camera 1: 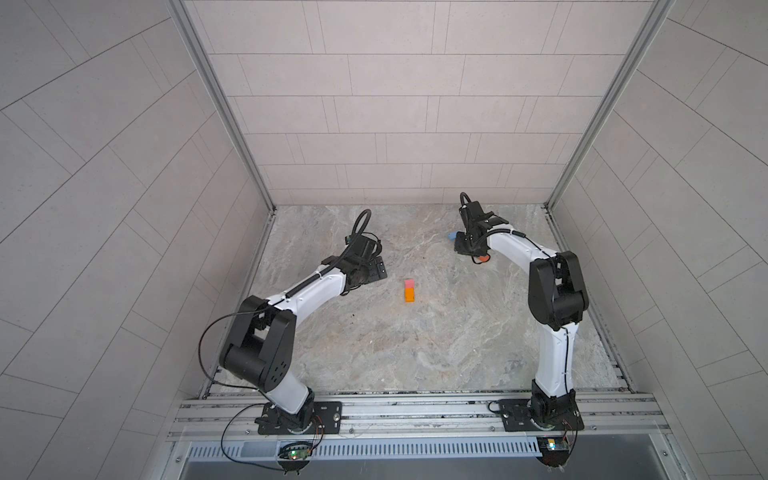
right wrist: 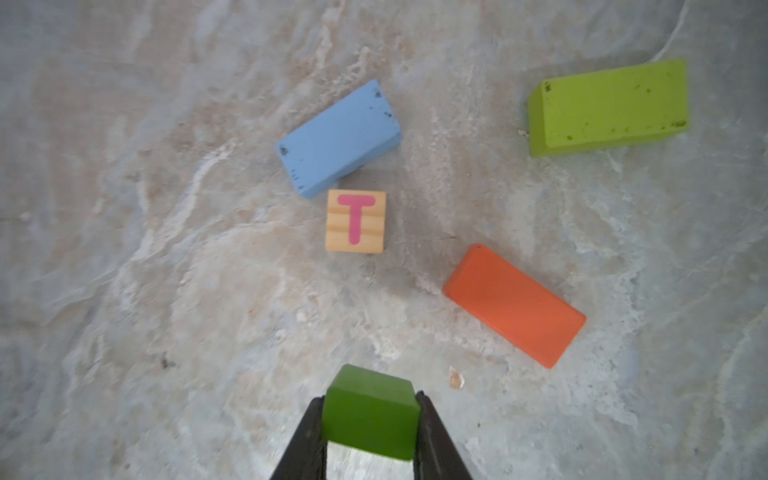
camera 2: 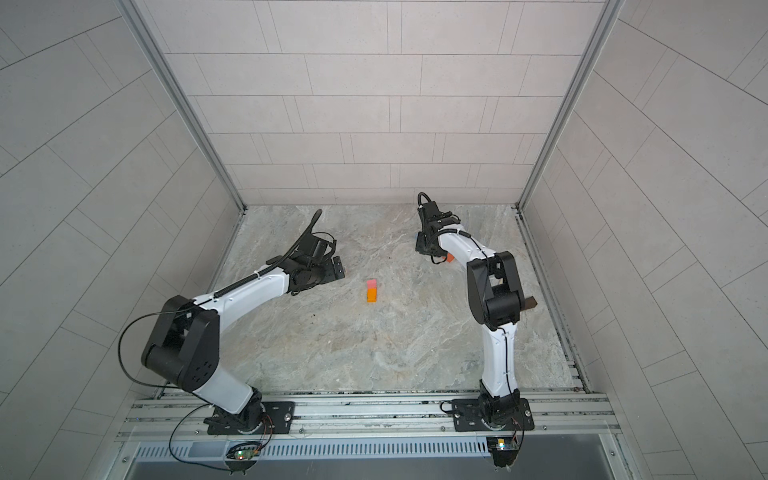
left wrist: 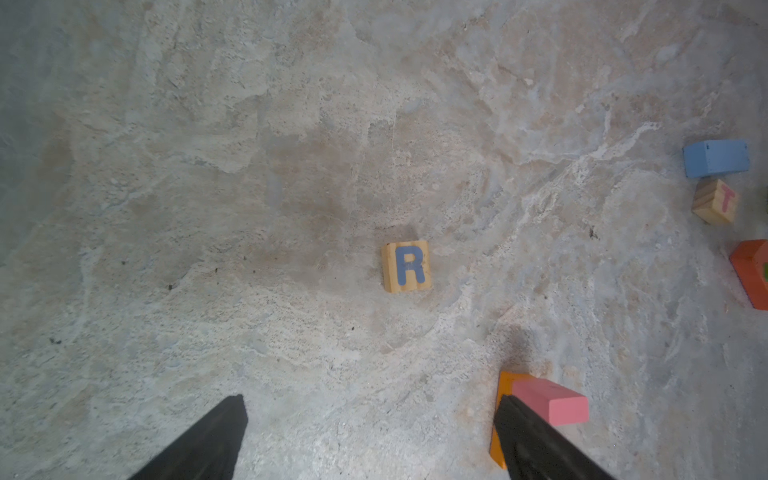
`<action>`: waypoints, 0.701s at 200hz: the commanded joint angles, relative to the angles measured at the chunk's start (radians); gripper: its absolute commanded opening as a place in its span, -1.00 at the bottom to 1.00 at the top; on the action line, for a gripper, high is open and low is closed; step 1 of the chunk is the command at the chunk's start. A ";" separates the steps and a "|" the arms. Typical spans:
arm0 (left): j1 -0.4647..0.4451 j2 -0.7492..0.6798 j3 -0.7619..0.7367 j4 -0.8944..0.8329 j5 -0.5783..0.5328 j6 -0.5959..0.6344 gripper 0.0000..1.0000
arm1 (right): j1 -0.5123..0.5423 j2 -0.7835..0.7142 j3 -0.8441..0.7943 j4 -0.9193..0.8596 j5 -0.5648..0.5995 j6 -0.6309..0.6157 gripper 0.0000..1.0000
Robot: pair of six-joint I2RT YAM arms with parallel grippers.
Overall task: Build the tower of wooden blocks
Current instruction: 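Carry the green cube with the right gripper beside the orange block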
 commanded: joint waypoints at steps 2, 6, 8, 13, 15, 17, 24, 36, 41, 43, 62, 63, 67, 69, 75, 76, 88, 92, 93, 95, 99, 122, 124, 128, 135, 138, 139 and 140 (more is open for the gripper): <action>-0.014 -0.086 -0.050 -0.039 -0.026 -0.006 0.99 | 0.038 -0.126 -0.085 0.003 0.023 -0.016 -0.47; -0.015 -0.097 -0.057 -0.042 -0.026 -0.006 0.99 | 0.046 -0.144 -0.103 0.008 0.024 -0.016 -0.47; -0.015 -0.104 -0.063 -0.043 -0.026 -0.006 0.99 | 0.049 -0.152 -0.112 0.011 0.025 -0.016 -0.47; -0.019 -0.118 -0.076 -0.046 -0.028 -0.006 0.99 | 0.061 -0.174 -0.135 0.016 0.027 -0.017 -0.47; -0.020 -0.125 -0.081 -0.048 -0.028 -0.006 0.99 | 0.064 -0.184 -0.144 0.017 0.028 -0.017 -0.48; -0.021 -0.130 -0.085 -0.050 -0.028 -0.006 0.99 | 0.069 -0.191 -0.152 0.020 0.030 -0.017 -0.48; -0.025 -0.153 -0.105 -0.054 -0.032 -0.007 0.99 | 0.085 -0.219 -0.182 0.026 0.034 -0.017 -0.48; -0.034 -0.187 -0.137 -0.059 -0.038 -0.010 0.99 | 0.116 -0.267 -0.228 0.031 0.047 -0.017 -0.48; -0.037 -0.201 -0.150 -0.061 -0.038 -0.011 0.99 | 0.131 -0.286 -0.247 0.036 0.052 -0.016 -0.48; -0.038 -0.207 -0.155 -0.061 -0.040 -0.011 0.99 | 0.137 -0.296 -0.255 0.038 0.054 -0.015 -0.48; -0.050 -0.248 -0.203 -0.068 -0.045 -0.016 0.99 | 0.197 -0.355 -0.319 0.044 0.075 -0.004 -0.48; -0.050 -0.248 -0.205 -0.069 -0.045 -0.016 0.99 | 0.200 -0.358 -0.321 0.043 0.076 -0.004 -0.48; -0.050 -0.255 -0.212 -0.071 -0.045 -0.017 0.99 | 0.213 -0.368 -0.331 0.039 0.086 0.001 -0.48; -0.053 -0.260 -0.216 -0.071 -0.046 -0.017 0.99 | 0.220 -0.373 -0.335 0.037 0.090 0.002 -0.48; -0.055 -0.268 -0.229 -0.074 -0.047 -0.018 0.99 | 0.240 -0.386 -0.350 0.032 0.100 0.008 -0.48; -0.055 -0.270 -0.232 -0.074 -0.048 -0.018 0.99 | 0.244 -0.389 -0.352 0.032 0.103 0.009 -0.48; -0.058 -0.288 -0.254 -0.074 -0.049 -0.026 0.99 | 0.282 -0.415 -0.380 0.034 0.122 0.025 -0.48; -0.060 -0.292 -0.260 -0.075 -0.051 -0.029 0.99 | 0.295 -0.421 -0.390 0.036 0.127 0.030 -0.48; -0.061 -0.294 -0.263 -0.075 -0.053 -0.030 0.99 | 0.298 -0.423 -0.393 0.037 0.128 0.032 -0.48; -0.061 -0.297 -0.267 -0.075 -0.054 -0.033 0.99 | 0.304 -0.427 -0.397 0.039 0.131 0.035 -0.48; -0.064 -0.303 -0.275 -0.075 -0.061 -0.040 0.99 | 0.315 -0.433 -0.407 0.044 0.134 0.043 -0.48; -0.071 -0.334 -0.300 -0.064 -0.071 -0.059 0.99 | 0.373 -0.455 -0.455 0.086 0.139 0.093 -0.48; -0.071 -0.335 -0.300 -0.065 -0.070 -0.059 0.99 | 0.380 -0.456 -0.458 0.092 0.141 0.095 -0.48; -0.071 -0.338 -0.299 -0.065 -0.069 -0.058 0.99 | 0.389 -0.457 -0.463 0.096 0.145 0.105 -0.48; -0.072 -0.341 -0.298 -0.069 -0.069 -0.058 0.99 | 0.404 -0.457 -0.469 0.107 0.152 0.115 -0.48; -0.071 -0.343 -0.298 -0.071 -0.070 -0.059 0.99 | 0.411 -0.457 -0.471 0.113 0.156 0.120 -0.48; -0.071 -0.343 -0.298 -0.071 -0.070 -0.059 0.99 | 0.413 -0.457 -0.472 0.114 0.157 0.121 -0.48; -0.071 -0.344 -0.299 -0.072 -0.070 -0.058 0.99 | 0.415 -0.457 -0.473 0.116 0.159 0.123 -0.48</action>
